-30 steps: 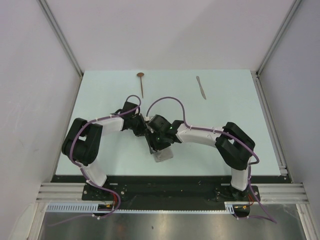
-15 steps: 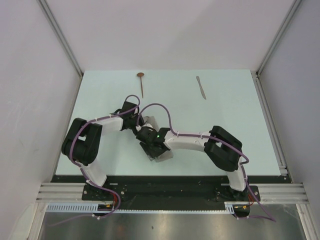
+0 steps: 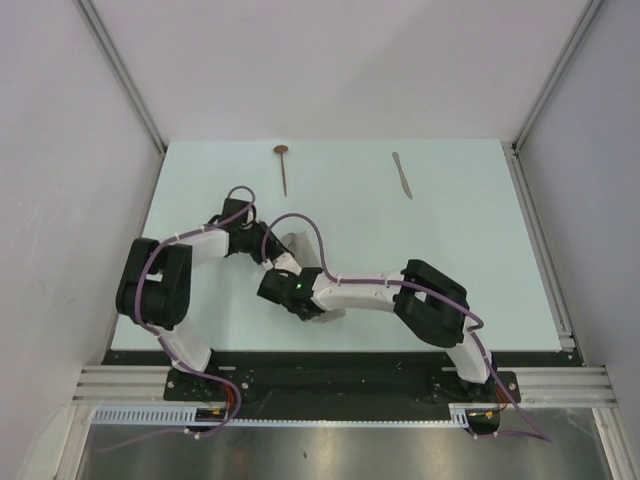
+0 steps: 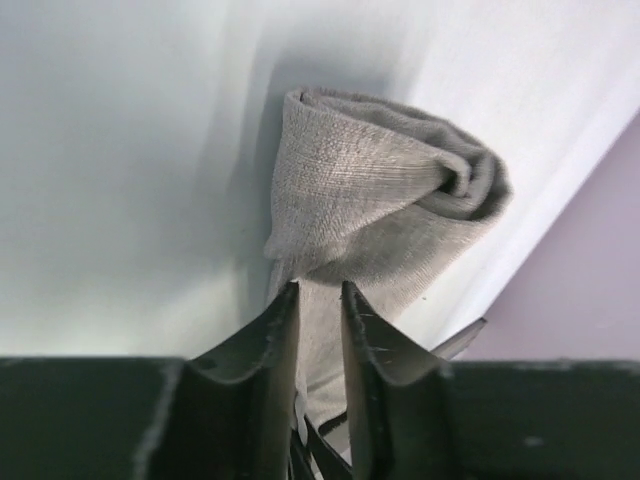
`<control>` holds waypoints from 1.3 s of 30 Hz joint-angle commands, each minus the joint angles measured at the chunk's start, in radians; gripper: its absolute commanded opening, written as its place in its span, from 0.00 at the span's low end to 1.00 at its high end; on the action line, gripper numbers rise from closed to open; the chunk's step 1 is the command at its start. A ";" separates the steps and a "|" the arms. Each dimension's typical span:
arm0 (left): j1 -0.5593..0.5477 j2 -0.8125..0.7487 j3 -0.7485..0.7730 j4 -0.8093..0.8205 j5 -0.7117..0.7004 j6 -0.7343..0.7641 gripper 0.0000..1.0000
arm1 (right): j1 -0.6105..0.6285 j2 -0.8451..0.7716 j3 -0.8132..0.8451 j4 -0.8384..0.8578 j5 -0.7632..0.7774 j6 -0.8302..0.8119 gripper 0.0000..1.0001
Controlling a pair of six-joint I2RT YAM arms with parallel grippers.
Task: Fold the napkin into a case and place the utensils inside
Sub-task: Pick up the smaller rectangle-folded napkin from the center of the board, then turn over the smaller rectangle folded napkin at the center of the board.
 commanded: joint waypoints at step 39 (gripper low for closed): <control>-0.127 -0.426 -0.176 -0.031 -0.223 0.110 0.25 | -0.445 -0.661 -1.156 1.568 -0.872 0.507 0.00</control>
